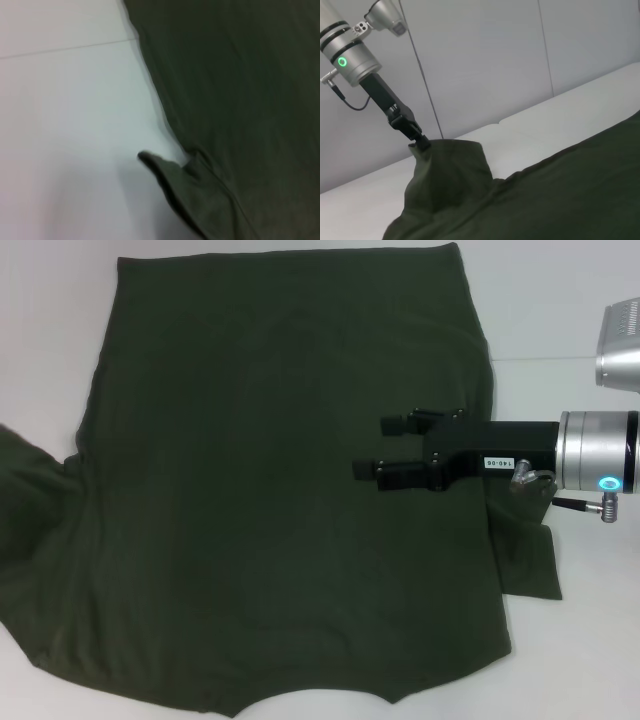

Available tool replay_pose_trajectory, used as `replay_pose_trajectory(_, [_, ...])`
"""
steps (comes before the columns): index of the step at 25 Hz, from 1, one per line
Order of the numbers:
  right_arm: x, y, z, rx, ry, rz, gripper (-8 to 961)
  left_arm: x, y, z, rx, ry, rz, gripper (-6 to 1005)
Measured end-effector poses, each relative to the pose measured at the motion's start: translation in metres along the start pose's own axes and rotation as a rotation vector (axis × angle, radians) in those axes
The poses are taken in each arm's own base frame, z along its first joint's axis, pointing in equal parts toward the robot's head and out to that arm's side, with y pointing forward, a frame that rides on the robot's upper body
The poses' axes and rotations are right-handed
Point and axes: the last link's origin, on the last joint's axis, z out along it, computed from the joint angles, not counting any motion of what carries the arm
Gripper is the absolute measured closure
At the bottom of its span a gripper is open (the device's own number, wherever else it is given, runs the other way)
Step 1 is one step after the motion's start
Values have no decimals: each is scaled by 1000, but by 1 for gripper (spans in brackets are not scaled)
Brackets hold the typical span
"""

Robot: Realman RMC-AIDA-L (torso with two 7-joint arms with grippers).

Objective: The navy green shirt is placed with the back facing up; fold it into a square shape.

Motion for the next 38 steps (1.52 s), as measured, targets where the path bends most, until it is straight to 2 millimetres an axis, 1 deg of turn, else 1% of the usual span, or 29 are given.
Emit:
replay_pose_trajectory(5, [0,0,1,-1,0,-9,12,3,3,-8,-6,-7,-12,1000])
replay_pose_trajectory(11, [-1,1,3,1,-2,-12,13,10,15,-16,-49,-38,-22,1001])
replay_pose_trajectory(14, [-1,1,5,5,-3,-12,13,17,27,-19,-76,-56,-17,1001])
replay_pose_trajectory(18, [-1,2,6,4,-3,-17,13,33,46,-24,-92,-75,0,1001])
replay_pose_trajectory(20, [0,2,7,4,-4,-19,13,41,56,-23,-90,-93,7,1001])
replay_pose_trajectory(23, [0,2,7,4,-4,-19,13,49,74,-13,-77,-123,26,1002])
replay_pose_trajectory(29, [1,2,9,12,-4,-16,13,57,106,15,-74,-153,61,1002])
replay_pose_trajectory(34, [2,0,9,30,-2,-13,13,60,119,33,-65,-176,65,1000])
replay_pose_trajectory(38, [3,-1,10,41,0,-11,13,65,126,41,-56,-154,63,1001])
